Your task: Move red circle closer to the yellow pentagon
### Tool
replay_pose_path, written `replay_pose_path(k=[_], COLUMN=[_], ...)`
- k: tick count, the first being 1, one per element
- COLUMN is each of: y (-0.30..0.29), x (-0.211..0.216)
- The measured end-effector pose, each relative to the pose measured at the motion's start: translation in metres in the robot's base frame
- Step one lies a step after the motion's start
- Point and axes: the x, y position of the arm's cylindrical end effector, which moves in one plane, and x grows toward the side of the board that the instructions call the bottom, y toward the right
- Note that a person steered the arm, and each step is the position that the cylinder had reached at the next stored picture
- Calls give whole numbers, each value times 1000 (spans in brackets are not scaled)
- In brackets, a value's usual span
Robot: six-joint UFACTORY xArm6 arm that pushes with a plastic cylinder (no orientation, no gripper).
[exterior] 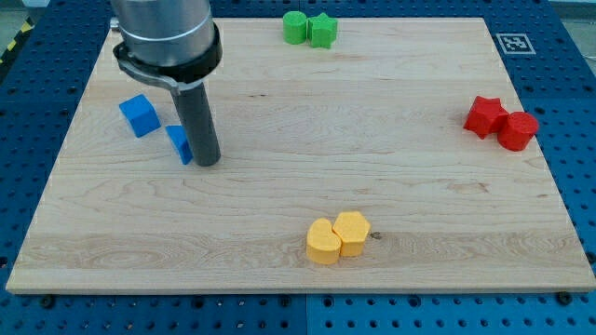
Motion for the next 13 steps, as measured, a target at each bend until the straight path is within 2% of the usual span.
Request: replay_pose_path(k=[3,5,7,8,11,12,13], y=[-30,53,53,78,254,331,409], x=[-32,-18,-18,-19,-148,-152,-138])
